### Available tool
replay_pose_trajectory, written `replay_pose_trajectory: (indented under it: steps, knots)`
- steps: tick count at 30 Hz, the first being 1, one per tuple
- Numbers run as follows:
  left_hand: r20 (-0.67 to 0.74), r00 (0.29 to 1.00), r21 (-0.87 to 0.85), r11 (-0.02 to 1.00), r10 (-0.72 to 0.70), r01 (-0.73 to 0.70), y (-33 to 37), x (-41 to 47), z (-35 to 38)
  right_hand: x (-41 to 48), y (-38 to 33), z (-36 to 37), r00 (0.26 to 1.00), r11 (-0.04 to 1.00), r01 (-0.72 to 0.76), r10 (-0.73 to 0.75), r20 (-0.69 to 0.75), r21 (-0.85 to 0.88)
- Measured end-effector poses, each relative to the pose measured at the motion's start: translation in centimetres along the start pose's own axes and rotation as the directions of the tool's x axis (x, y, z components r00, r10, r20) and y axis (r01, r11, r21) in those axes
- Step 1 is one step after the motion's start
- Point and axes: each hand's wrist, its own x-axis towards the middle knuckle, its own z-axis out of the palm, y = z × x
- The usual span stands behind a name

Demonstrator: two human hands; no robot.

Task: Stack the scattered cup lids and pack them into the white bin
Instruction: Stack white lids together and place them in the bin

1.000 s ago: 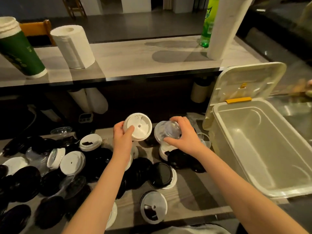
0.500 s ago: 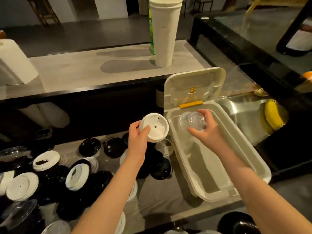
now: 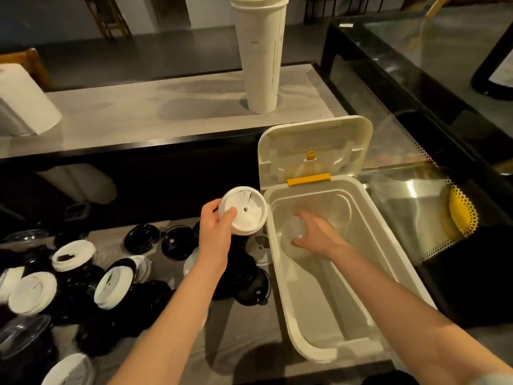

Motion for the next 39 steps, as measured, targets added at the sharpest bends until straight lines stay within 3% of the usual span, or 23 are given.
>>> replay_pose_trajectory:
  steps: [3, 19, 22, 25, 28, 33, 36, 39]
  knots:
    - [-0.021, 1.0, 0.011, 1.0, 0.004, -0.004, -0.3, 0.1, -0.1, 0.3, 0.0, 0.3, 0.999, 0.996, 0.029, -0.026, 0.03, -0.085]
    - [0.038, 0.999, 0.019, 1.0, 0.019, -0.019, 0.0, -0.6, 1.6, -0.7, 0.3, 0.0, 1.0, 0.999, 0.01, -0.009, 0.022, -0.051]
    - [0.072, 0.997, 0.05, 0.999, 0.002, -0.006, 0.1, -0.3, 2.0, -1.0, -0.5, -2.3, 0.986, 0.99, 0.063, -0.042, -0.163, 0.123]
    - [0.128, 0.992, 0.112, 0.994, -0.004, -0.01, 0.2, 0.0, 2.7, -1.7, -2.3, -5.3, 0.962, 0.893, 0.168, -0.056, -0.268, 0.416]
    - [0.246, 0.969, 0.172, 0.982, 0.036, -0.08, 0.6, -0.1, 3.5, -2.6, -3.7, -7.8, 0.977, 0.809, 0.193, -0.105, -0.187, 0.555]
    - [0.345, 0.935, 0.238, 0.956, 0.079, -0.169, 1.5, -0.6, 4.6, -3.8, -4.1, -9.1, 0.986, 0.838, 0.163, -0.159, -0.053, 0.521]
    - [0.419, 0.903, 0.363, 0.893, 0.098, -0.265, 1.1, -0.6, 4.6, -4.3, -3.5, -9.0, 0.994, 0.821, 0.108, -0.107, -0.035, 0.56]
    - [0.46, 0.873, 0.603, 0.665, 0.162, -0.441, 0.2, -0.2, 3.8, -4.6, -2.0, -8.6, 0.998, 0.863, 0.058, -0.037, -0.052, 0.502]
